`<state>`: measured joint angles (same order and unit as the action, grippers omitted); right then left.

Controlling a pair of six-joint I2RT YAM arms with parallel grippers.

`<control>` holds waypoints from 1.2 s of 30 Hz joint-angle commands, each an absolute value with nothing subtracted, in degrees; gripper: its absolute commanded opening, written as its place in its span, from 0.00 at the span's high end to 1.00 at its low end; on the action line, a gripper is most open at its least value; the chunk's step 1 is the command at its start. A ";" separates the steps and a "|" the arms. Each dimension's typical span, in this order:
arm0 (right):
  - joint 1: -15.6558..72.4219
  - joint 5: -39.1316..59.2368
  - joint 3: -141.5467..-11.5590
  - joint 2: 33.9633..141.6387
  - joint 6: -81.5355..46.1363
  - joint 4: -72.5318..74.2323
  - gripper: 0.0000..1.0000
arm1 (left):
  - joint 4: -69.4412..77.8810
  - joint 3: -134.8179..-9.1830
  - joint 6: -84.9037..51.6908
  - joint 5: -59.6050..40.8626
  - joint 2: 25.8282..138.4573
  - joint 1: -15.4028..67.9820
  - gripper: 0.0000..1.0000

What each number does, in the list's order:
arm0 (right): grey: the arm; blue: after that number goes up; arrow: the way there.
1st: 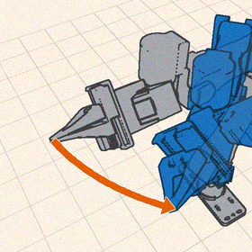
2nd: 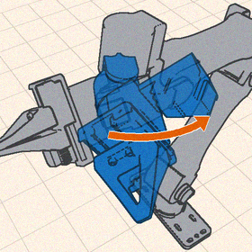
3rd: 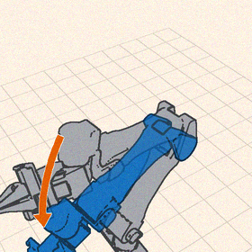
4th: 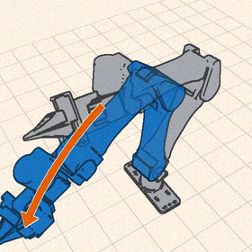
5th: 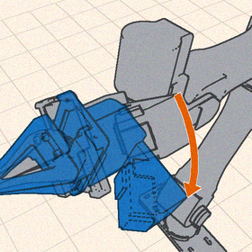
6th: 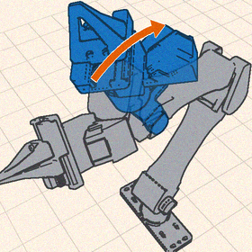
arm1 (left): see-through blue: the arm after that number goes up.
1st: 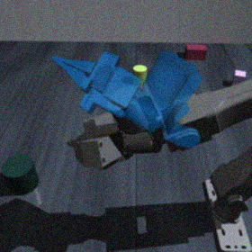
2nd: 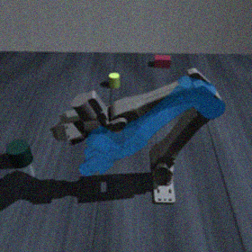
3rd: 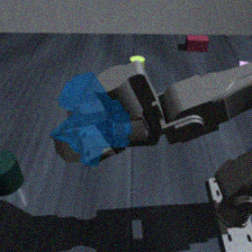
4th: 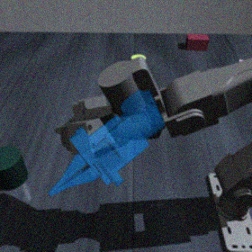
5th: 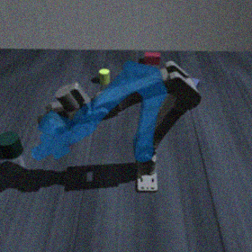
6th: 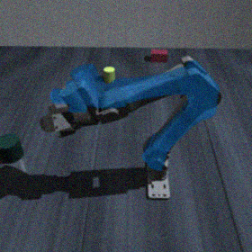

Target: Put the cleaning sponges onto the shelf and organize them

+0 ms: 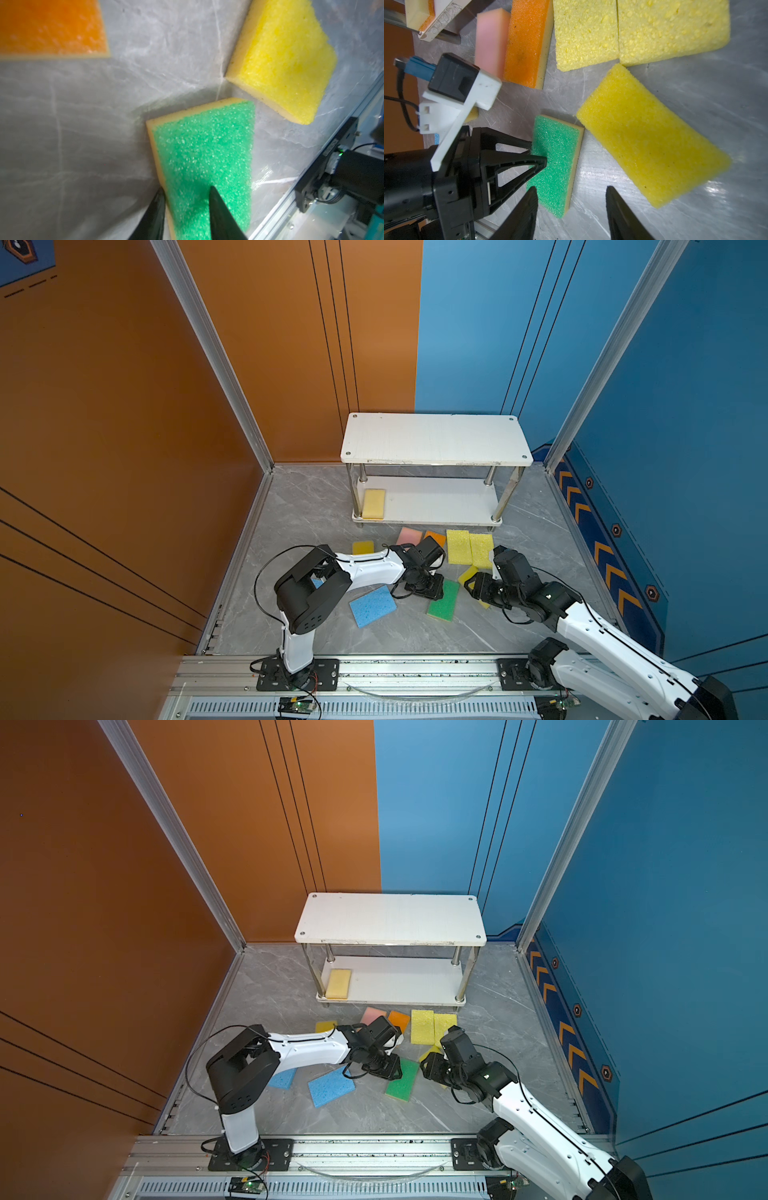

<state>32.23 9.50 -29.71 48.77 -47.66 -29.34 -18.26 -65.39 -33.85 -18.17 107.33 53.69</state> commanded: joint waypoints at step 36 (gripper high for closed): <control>49.57 13.66 -49.06 59.42 -44.61 -19.19 0.37 | -4.01 -32.73 -58.57 -24.58 55.31 31.21 1.00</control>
